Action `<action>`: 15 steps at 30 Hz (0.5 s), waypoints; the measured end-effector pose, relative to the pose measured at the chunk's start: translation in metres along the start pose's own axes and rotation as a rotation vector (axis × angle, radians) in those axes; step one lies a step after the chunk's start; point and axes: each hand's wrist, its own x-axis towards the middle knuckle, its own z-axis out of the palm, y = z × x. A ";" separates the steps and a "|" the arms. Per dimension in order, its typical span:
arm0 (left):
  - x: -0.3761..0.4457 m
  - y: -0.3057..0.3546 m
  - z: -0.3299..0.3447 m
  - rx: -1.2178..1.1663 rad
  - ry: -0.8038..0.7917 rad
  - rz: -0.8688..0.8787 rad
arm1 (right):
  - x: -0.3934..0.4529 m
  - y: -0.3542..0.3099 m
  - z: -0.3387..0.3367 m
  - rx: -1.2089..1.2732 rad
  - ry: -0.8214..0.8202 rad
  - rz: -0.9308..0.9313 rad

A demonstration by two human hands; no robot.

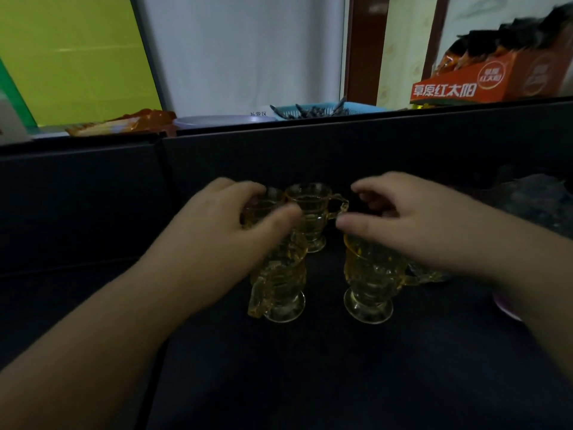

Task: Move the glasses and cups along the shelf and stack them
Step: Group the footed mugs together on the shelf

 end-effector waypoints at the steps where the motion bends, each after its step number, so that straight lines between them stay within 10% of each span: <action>1: -0.011 0.005 0.002 -0.006 -0.074 -0.010 | -0.011 0.001 0.003 -0.001 -0.026 0.003; 15: -0.015 -0.031 0.040 -0.252 0.038 -0.148 | 0.019 -0.003 0.051 0.089 0.022 0.004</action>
